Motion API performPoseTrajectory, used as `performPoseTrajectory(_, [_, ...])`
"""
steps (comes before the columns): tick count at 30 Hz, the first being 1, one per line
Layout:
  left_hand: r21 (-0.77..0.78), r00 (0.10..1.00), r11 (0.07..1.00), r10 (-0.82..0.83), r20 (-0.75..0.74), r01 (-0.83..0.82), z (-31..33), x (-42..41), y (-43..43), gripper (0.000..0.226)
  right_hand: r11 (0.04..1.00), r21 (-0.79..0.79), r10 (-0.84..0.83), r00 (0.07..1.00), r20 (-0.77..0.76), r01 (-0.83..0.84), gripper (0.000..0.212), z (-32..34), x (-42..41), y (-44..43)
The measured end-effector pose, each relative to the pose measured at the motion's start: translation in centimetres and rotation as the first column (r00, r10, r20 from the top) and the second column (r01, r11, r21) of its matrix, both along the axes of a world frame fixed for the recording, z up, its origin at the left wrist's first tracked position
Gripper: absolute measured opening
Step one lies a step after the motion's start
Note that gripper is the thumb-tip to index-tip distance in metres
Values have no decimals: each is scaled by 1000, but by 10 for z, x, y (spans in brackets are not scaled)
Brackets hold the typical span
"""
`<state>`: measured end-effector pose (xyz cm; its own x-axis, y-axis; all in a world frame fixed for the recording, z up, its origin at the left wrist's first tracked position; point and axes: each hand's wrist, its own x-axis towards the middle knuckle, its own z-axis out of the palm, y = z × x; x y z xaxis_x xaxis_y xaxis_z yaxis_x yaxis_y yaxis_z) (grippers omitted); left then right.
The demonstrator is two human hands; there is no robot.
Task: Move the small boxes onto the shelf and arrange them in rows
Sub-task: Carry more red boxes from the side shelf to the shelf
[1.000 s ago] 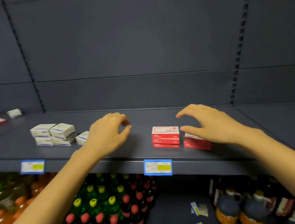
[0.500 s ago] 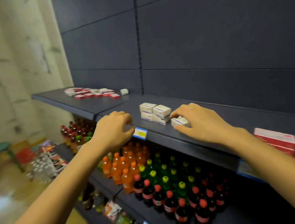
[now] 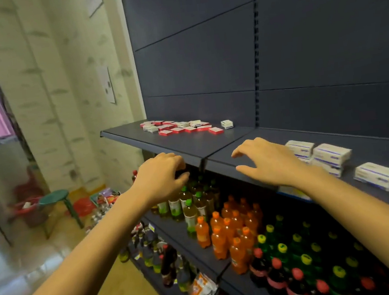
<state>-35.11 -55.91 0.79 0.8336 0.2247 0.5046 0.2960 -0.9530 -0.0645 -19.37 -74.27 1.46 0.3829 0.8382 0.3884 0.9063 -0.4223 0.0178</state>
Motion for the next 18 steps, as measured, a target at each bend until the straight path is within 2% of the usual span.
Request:
performPoseTrajectory(10, [-72,994,992,-108,-18,107,-2,16,124,28,992,-32,-122,992,-37,121,35,1,16,128])
performPoseTrajectory(18, [-139,988,979,-152,3,150,-13,61,195,31,964,-87,-255,966,-45,251,35,-4,69,205])
